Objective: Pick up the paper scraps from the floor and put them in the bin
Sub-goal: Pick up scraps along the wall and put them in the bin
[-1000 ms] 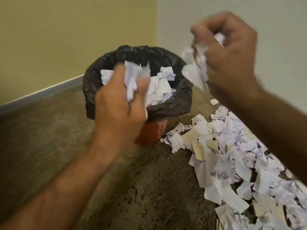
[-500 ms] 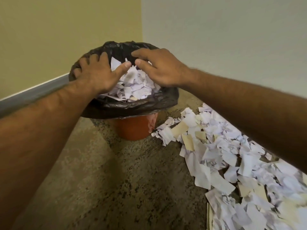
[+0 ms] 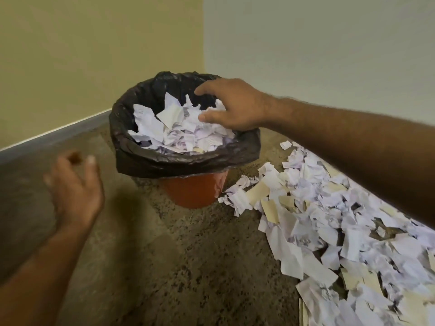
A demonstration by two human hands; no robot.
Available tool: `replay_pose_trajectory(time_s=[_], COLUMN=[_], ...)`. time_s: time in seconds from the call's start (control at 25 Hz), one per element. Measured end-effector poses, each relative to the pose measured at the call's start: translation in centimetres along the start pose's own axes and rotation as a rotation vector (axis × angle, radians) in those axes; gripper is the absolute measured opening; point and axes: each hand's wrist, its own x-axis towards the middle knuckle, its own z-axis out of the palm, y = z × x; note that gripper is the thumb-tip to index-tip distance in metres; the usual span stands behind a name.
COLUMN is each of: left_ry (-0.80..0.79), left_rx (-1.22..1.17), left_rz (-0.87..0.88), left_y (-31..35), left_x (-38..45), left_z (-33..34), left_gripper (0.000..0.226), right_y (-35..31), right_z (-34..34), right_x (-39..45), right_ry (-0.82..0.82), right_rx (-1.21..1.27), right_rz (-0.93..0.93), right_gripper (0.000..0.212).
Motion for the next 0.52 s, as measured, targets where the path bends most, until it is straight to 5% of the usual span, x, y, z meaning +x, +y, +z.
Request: replay_pose_trajectory(time_s=[0.16,0.24,0.52], left_ry=[-0.821,-1.042,-1.120], left_rx=[0.494,0.500,0.564], left_rz=[-0.136,-0.206,-0.351], left_y=[-5.2,-5.8,-6.6], left_x=[-6.2,-8.4,-8.1], left_z=[2.4,4.7,7.3], left_gripper=[0.129,0.150,0.157], right_y=[-0.9,-1.2,-0.2], right_z=[2.7,4.6,9.5], right_x=[4.8,6.0,8.1], right_ry=[-0.360,-0.504,-0.610], right_rx=[-0.088,-0.068,-0.055], right_rz=[0.027,0.056,-0.053], right_gripper=[0.089,0.093,0.103])
